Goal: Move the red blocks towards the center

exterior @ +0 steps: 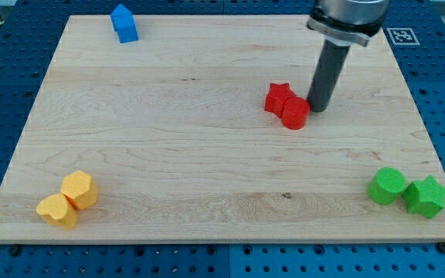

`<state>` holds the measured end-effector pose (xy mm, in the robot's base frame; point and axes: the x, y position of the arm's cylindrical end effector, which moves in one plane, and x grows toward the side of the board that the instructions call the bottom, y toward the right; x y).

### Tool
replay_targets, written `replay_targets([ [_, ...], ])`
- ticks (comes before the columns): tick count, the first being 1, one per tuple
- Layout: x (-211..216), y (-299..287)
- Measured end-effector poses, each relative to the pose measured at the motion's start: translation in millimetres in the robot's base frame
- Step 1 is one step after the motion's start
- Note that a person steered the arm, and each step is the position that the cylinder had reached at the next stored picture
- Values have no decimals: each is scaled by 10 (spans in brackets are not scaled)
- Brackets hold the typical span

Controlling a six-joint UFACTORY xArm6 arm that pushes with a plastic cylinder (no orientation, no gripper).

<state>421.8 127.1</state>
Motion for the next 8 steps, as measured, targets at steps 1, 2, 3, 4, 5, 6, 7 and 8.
replay_targets([
  [1, 0, -456],
  [2, -20, -527],
  [3, -57, -405],
  [4, -136, -2],
  [5, 81, 144],
  [6, 395, 144],
  [7, 458, 138],
  [8, 525, 138],
])
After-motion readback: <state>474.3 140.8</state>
